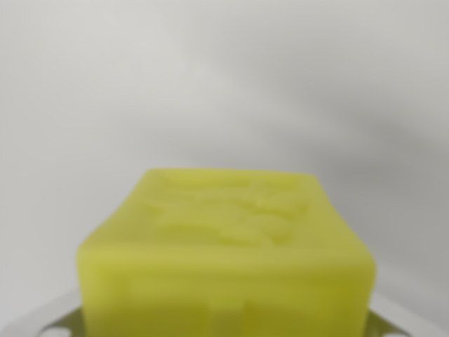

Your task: Pick yellow cube

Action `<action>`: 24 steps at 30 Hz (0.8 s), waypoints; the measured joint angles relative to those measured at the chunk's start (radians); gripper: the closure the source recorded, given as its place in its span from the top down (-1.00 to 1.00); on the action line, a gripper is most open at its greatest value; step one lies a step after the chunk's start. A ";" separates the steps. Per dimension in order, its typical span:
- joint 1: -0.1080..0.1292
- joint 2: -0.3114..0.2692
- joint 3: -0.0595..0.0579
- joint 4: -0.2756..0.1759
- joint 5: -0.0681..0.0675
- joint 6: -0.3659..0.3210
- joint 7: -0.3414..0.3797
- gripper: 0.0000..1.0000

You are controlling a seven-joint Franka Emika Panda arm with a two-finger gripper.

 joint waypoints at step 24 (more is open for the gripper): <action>0.000 -0.119 0.000 0.046 -0.009 -0.165 0.007 -1.00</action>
